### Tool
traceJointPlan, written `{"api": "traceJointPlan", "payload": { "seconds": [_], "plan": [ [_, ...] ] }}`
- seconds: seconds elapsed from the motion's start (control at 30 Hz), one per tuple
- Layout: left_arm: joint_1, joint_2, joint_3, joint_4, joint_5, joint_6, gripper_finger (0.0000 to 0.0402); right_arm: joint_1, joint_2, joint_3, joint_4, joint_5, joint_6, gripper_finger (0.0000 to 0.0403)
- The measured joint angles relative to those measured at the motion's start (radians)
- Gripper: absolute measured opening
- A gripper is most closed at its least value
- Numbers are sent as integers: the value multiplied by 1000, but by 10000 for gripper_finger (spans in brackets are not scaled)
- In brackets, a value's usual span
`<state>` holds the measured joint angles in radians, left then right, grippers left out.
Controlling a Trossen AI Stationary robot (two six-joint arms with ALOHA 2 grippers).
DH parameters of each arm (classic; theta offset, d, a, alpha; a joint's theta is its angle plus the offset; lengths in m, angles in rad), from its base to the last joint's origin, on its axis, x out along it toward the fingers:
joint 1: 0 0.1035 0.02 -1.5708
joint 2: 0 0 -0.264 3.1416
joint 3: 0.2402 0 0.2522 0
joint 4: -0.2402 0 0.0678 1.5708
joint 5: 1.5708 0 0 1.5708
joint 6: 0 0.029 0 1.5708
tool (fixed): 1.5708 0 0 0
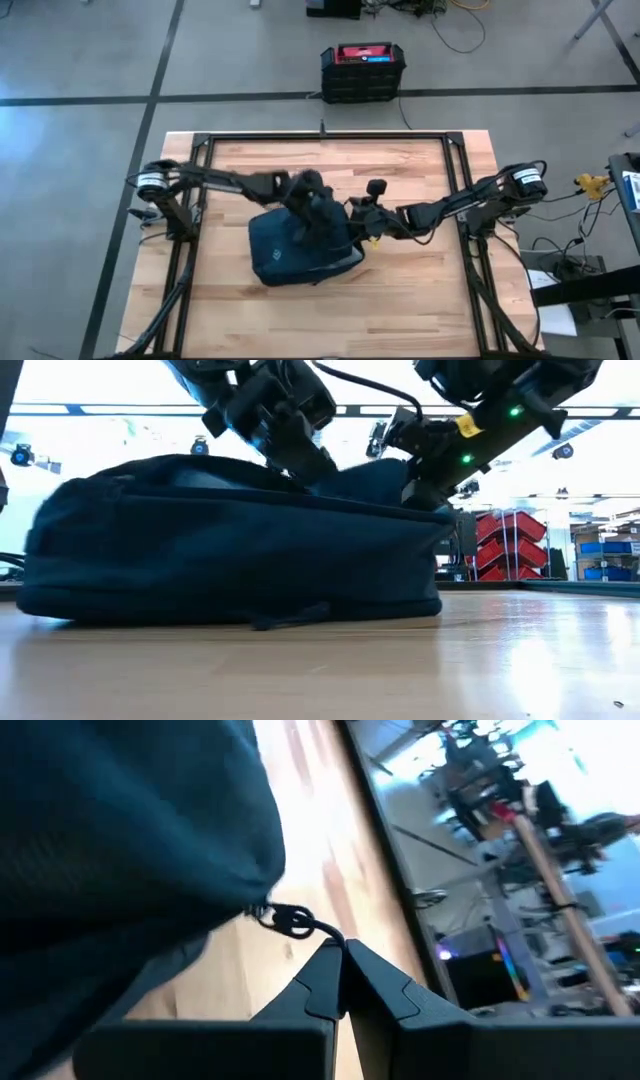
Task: Unpack backpack
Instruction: Close the dark blue backpack
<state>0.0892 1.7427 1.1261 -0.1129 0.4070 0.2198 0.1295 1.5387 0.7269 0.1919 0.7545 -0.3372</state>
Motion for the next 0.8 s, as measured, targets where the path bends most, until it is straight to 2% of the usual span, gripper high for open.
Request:
{"api": "traceJointPlan", "payload": {
  "seconds": [0.07,0.27,0.4,0.5,0.67,0.8],
  "plan": [
    [-33,43,-1,46,-51,0,117,-8,0,0,-1,-33,1,0],
    [-61,115,23,68,-70,-69,117,-6,-13,0,-31,-25,-12,0],
    [-59,42,62,-77,-134,-17,117,9,-22,1,-69,-20,-14,0],
    [-42,-43,94,-149,-144,33,117,27,-22,1,-85,-20,-14,0],
    [40,-161,111,-141,-88,49,122,39,-21,1,-87,-20,-14,0],
    [155,-139,94,-125,-10,49,132,39,-21,1,-81,-21,-18,0]
  ]
}}
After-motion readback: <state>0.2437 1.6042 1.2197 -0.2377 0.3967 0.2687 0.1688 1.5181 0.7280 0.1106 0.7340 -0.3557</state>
